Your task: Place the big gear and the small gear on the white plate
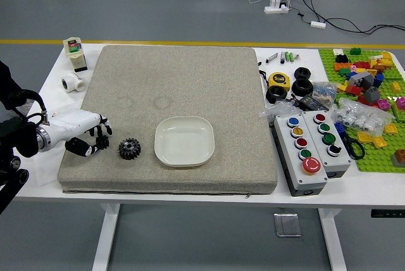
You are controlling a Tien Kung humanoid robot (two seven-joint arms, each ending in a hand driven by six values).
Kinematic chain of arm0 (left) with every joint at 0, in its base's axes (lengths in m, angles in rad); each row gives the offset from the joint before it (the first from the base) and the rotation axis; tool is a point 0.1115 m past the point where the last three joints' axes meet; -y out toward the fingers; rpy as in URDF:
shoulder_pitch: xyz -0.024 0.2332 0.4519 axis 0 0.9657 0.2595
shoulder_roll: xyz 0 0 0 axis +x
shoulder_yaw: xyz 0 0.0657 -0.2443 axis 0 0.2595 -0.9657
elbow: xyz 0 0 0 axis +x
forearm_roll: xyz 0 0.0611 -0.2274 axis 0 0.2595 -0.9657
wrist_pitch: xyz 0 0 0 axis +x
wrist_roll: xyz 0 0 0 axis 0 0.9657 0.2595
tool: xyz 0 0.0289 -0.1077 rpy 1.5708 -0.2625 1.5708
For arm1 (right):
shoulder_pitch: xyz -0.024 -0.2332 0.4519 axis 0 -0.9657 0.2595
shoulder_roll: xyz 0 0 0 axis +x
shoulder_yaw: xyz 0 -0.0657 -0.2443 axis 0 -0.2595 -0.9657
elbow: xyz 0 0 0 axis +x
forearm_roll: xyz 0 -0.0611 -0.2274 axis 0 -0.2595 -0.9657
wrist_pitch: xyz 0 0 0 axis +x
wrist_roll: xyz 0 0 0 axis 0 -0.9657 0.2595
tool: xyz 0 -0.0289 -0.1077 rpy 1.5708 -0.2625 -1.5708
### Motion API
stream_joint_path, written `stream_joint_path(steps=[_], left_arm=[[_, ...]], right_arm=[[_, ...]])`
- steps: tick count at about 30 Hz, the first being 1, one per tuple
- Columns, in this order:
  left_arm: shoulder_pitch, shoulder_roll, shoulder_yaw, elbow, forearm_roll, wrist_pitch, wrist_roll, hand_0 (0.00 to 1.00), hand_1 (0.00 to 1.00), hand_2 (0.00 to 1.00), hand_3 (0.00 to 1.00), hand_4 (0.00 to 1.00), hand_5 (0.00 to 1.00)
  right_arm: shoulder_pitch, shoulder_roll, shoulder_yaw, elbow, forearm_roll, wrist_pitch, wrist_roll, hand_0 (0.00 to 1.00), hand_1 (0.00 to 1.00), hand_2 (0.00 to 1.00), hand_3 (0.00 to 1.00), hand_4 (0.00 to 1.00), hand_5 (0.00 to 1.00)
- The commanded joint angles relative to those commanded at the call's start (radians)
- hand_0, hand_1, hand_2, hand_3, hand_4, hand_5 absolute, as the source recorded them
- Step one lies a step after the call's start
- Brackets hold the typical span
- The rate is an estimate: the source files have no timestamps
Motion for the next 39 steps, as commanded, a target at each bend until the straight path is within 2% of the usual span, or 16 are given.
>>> stream_joint_path(steps=[8, 10, 14, 18, 21, 22, 24, 27, 28, 33, 34, 39], left_arm=[[-0.003, 0.006, -0.022, -0.041, 0.0, 0.001, 0.0, 0.415, 0.493, 0.525, 0.68, 0.32, 0.002], [-0.003, 0.005, -0.028, -0.056, 0.0, 0.002, 0.001, 0.402, 0.486, 0.52, 0.669, 0.281, 0.002], [-0.004, 0.0, -0.033, -0.096, 0.0, 0.017, 0.005, 0.402, 0.486, 0.52, 0.669, 0.281, 0.002], [-0.013, -0.023, -0.02, -0.145, -0.005, 0.047, 0.01, 0.396, 0.478, 0.518, 0.659, 0.263, 0.002], [-0.025, -0.059, 0.014, -0.181, -0.051, 0.088, 0.012, 0.396, 0.478, 0.518, 0.659, 0.263, 0.002], [-0.027, -0.065, 0.02, -0.183, -0.056, 0.095, 0.012, 0.397, 0.489, 0.529, 0.66, 0.434, 0.002], [-0.038, -0.095, 0.051, -0.184, -0.074, 0.13, 0.011, 0.397, 0.489, 0.529, 0.66, 0.434, 0.002], [-0.048, -0.12, 0.087, -0.172, -0.082, 0.156, 0.009, 0.397, 0.489, 0.529, 0.66, 0.434, 0.002], [-0.053, -0.132, 0.108, -0.16, -0.082, 0.161, 0.011, 0.401, 0.558, 0.583, 0.716, 0.9, 0.167], [-0.069, -0.155, 0.177, -0.115, -0.071, 0.177, 0.016, 0.401, 0.558, 0.583, 0.716, 0.9, 0.167], [-0.073, -0.158, 0.196, -0.102, -0.07, 0.181, 0.017, 0.476, 0.641, 0.703, 0.801, 0.998, 0.27], [-0.078, -0.164, 0.233, -0.074, -0.062, 0.182, 0.022, 0.476, 0.641, 0.703, 0.801, 0.998, 0.27]], right_arm=[[0.001, 0.0, 0.003, 0.0, -0.001, 0.0, 0.0, 0.762, 0.801, 0.83, 0.762, 0.93, 0.792], [0.001, 0.0, 0.004, 0.0, -0.001, 0.0, 0.0, 0.762, 0.801, 0.83, 0.76, 0.93, 0.793], [0.001, -0.001, 0.005, 0.0, -0.002, 0.0, 0.001, 0.762, 0.801, 0.83, 0.76, 0.93, 0.793], [0.001, -0.001, 0.006, 0.001, -0.002, 0.001, 0.001, 0.762, 0.801, 0.83, 0.761, 0.93, 0.792], [0.001, -0.001, 0.004, 0.001, -0.002, 0.001, 0.001, 0.762, 0.801, 0.83, 0.761, 0.93, 0.792], [0.001, -0.001, 0.004, 0.001, -0.002, 0.001, 0.001, 0.762, 0.801, 0.83, 0.76, 0.93, 0.791], [0.001, -0.001, 0.003, 0.001, -0.003, 0.0, 0.0, 0.762, 0.801, 0.83, 0.76, 0.93, 0.791], [0.001, -0.001, 0.002, 0.002, 0.0, 0.0, 0.0, 0.762, 0.801, 0.83, 0.76, 0.93, 0.791], [0.001, -0.002, 0.002, 0.002, -0.002, 0.0, 0.0, 0.762, 0.801, 0.829, 0.762, 0.931, 0.792], [0.003, -0.003, 0.003, 0.003, -0.002, -0.001, 0.0, 0.762, 0.801, 0.829, 0.762, 0.931, 0.792], [0.004, -0.003, 0.002, 0.003, -0.002, -0.001, 0.001, 0.762, 0.801, 0.829, 0.763, 0.931, 0.791], [0.005, -0.005, 0.003, 0.003, -0.003, -0.001, 0.002, 0.762, 0.801, 0.829, 0.763, 0.931, 0.791]])
